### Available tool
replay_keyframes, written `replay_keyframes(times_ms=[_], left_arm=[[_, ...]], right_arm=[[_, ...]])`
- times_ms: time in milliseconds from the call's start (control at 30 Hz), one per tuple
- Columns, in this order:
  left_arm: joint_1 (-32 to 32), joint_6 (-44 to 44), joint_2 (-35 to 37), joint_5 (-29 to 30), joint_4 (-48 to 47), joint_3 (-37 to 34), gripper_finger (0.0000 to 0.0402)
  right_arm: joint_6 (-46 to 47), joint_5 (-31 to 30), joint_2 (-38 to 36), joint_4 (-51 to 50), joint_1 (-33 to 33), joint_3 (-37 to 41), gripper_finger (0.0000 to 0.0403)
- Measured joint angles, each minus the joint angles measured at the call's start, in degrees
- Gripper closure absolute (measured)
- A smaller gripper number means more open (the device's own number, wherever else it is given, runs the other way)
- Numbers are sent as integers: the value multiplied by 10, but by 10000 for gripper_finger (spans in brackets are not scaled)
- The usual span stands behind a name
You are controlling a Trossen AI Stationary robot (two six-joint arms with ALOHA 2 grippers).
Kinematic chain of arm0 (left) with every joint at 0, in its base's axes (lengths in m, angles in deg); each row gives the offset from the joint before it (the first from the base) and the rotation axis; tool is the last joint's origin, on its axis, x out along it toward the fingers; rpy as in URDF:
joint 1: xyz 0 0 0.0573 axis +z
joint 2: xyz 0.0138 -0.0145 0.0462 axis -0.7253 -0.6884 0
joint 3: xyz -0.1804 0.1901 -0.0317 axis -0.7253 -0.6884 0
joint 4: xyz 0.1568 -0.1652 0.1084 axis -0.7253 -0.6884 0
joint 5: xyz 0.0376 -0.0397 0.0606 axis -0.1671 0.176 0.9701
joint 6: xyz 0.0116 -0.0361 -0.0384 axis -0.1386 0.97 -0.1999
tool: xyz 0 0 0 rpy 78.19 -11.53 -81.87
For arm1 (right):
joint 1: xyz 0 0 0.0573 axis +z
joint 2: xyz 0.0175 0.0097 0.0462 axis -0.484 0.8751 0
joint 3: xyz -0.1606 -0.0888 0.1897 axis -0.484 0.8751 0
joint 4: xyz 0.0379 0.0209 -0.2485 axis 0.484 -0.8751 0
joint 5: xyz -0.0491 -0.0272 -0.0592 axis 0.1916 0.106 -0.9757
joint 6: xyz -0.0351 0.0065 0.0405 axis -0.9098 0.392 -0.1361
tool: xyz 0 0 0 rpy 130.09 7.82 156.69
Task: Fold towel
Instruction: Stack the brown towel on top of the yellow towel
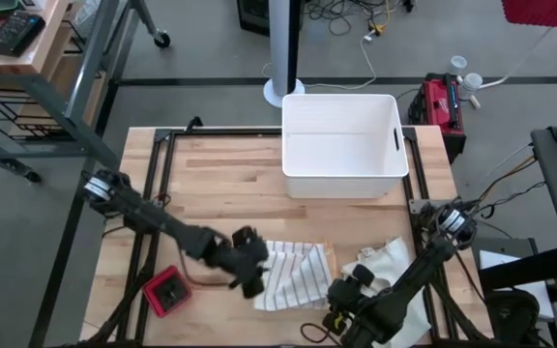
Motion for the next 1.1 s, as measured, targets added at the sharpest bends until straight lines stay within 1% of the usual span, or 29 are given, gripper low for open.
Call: replay_keyframes(times_ms=[33,133,267,333,500,567,667,833,967,1100], left_arm=[[15,15,-3,-16,-8,-3,271],[47,31,-10,-35,-7,-17,268],[79,39,-11,-100,38,-39,250],[87,42,-12,-125,53,-47,239],[87,38,-16,-156,133,-74,216],[87,42,-16,-156,167,-91,211],[88,58,-16,-154,191,-112,213],[88,88,-16,-154,188,-134,228],[88,88,-16,-137,195,-139,238],[88,60,-16,-117,215,-139,253]], right_arm=[[-3,-1,-1,0,-1,0,222],[-8,-8,-1,-2,-2,0,222],[-6,-8,-2,-11,-2,0,222],[-7,-8,-2,-11,-2,0,222],[-14,-9,-2,-13,-5,0,222],[-21,-9,-2,-14,-8,0,222],[-27,-9,-2,-14,-13,0,222],[-36,-9,-2,-15,-18,0,222],[-36,-20,-2,-16,-20,1,222],[-36,-23,-2,-16,-23,1,225]])
